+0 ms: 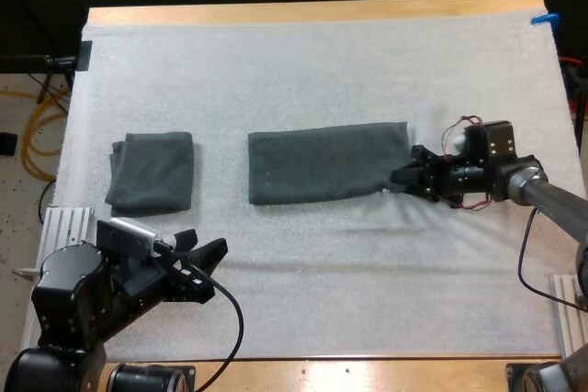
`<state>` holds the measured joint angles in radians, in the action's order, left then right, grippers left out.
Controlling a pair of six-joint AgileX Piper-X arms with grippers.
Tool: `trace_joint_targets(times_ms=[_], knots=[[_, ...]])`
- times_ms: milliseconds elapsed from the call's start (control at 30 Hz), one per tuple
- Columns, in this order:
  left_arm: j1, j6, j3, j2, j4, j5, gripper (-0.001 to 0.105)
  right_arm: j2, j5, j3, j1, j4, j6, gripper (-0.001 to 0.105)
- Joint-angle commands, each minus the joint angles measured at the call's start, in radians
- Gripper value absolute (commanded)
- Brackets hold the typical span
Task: Pick towel from pile fold and stack
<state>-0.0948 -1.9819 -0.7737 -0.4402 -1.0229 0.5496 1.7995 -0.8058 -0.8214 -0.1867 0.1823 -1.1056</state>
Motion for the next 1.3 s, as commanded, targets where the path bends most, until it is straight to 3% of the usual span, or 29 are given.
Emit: trace_joint_targets(times_ms=[0, 133, 433, 633, 900, 1033, 1267], knots=[[0.002, -0.009, -0.003, 0.002, 0.004, 0.008, 0.053, 0.006, -0.009, -0.002, -0.016, -0.013, -0.019, 0.0], [0.002, -0.011, -0.003, 0.002, 0.004, 0.008, 0.053, -0.03, 0.025, -0.002, -0.016, -0.015, -0.057, 0.0], [0.002, -0.018, -0.003, 0.002, 0.004, 0.008, 0.053, -0.166, 0.24, -0.002, -0.014, 0.068, -0.176, 0.0], [0.002, -0.018, -0.003, 0.002, 0.004, 0.039, 0.053, -0.217, 0.46, -0.002, -0.014, 0.236, -0.322, 0.0], [0.002, -0.018, -0.003, 0.002, 0.004, 0.071, 0.053, -0.262, 0.836, -0.002, -0.014, 0.4, -0.495, 0.0], [0.002, -0.018, -0.003, 0.002, 0.004, 0.073, 0.053, -0.272, 0.857, -0.018, -0.014, 0.419, -0.514, 0.0], [0.002, -0.018, -0.003, 0.002, 0.004, 0.073, 0.053, -0.272, 0.633, -0.089, -0.052, 0.425, -0.478, 0.0]])
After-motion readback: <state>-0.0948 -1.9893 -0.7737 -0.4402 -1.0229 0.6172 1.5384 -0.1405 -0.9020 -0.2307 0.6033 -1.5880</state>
